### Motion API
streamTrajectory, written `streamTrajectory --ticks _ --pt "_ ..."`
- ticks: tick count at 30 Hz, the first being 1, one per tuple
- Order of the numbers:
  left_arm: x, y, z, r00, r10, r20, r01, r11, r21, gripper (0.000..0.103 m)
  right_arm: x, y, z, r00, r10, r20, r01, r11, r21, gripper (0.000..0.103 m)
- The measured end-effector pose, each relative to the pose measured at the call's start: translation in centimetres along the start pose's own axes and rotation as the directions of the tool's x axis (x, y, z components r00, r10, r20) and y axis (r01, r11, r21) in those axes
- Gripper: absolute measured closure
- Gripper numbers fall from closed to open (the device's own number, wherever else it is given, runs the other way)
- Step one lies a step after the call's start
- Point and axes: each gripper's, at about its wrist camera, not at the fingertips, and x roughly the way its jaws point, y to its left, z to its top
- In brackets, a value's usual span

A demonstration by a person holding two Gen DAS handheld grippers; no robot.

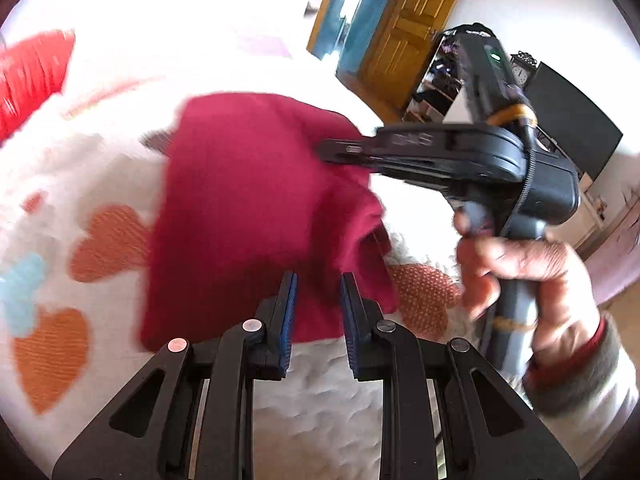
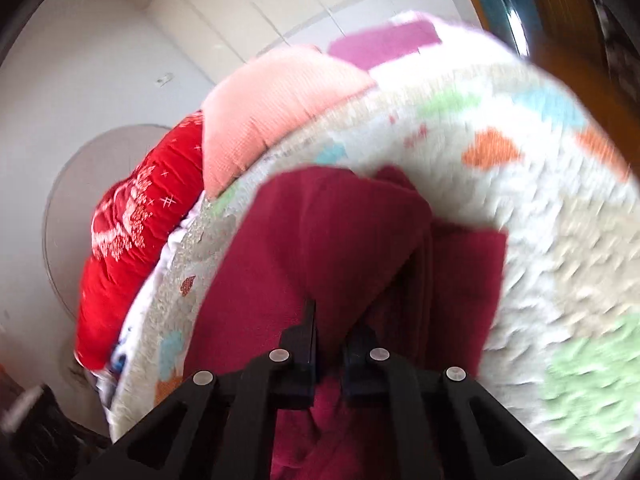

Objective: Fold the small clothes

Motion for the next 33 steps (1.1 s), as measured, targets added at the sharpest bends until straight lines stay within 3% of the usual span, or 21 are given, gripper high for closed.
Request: streamTrajectory --ticks 2,4,6,8,10,12,16,18,21,22,24,28,33 --pt "-1.2 0.7 0.2 0.998 0.057 0.038 -0.058 0.998 0.025 0.083 -1.5 0.5 0.1 0.999 -0.023 0.034 0.025 0.998 -0.061 0.095" --pt "-1.3 1.5 0.5 0.994 0.099 0.048 -0.1 0.995 0.027 0.083 -2.4 1.3 0.1 0.994 -0.101 0.048 0.107 0.985 -0.137 0.095" --pt "-0.8 2.5 0.7 0.991 0.126 0.045 -0.126 0.992 0.001 0.083 -1.7 1.5 -0.1 0.978 -0.204 0.04 0.208 0.961 -0.179 0.095" --pt "0.4 3.6 1.0 0.989 0.144 0.045 -0.143 0.99 -0.019 0.083 -0.4 0.8 -0.1 0.967 -0.253 0.04 0.256 0.949 -0.183 0.095" --pt "1.7 3.8 1.3 0.984 0.176 0.016 -0.175 0.984 -0.021 0.083 0.7 -0.5 0.0 0.984 -0.177 0.037 0.18 0.977 -0.113 0.095" --pt "3.0 4.3 1.5 0.984 0.178 -0.006 -0.179 0.984 -0.026 0.083 0.9 -0.8 0.3 0.987 -0.158 0.031 0.16 0.982 -0.102 0.092" --pt "3.8 4.0 0.1 0.981 0.195 -0.003 -0.195 0.981 -0.015 0.083 -1.1 0.4 -0.1 0.986 -0.168 0.02 0.169 0.978 -0.121 0.065" --pt "3.9 3.9 -0.1 0.98 0.199 -0.003 -0.199 0.98 -0.015 0.083 -1.9 0.6 -0.7 0.988 -0.152 0.013 0.153 0.98 -0.125 0.061" --pt "3.6 3.4 -0.2 0.979 0.203 0.0 -0.203 0.979 -0.026 0.083 -1.0 0.6 -1.3 0.992 -0.127 -0.025 0.123 0.985 -0.119 0.061" --pt "3.6 3.4 -0.2 0.979 0.202 0.0 -0.201 0.979 -0.029 0.083 -0.4 0.6 -1.5 0.991 -0.132 -0.034 0.126 0.984 -0.127 0.066" --pt "3.6 3.1 -0.3 0.979 0.205 -0.003 -0.205 0.978 -0.029 0.083 1.2 1.1 -1.6 0.97 -0.242 -0.03 0.232 0.954 -0.191 0.072" --pt "3.6 2.9 -0.1 0.977 0.215 -0.003 -0.215 0.976 -0.033 0.083 3.7 1.3 -0.8 0.922 -0.386 0.03 0.38 0.887 -0.262 0.073" --pt "3.5 2.9 -0.2 0.978 0.21 -0.006 -0.21 0.977 -0.041 0.08 2.0 1.1 -0.7 0.933 -0.36 0.022 0.356 0.909 -0.216 0.073"
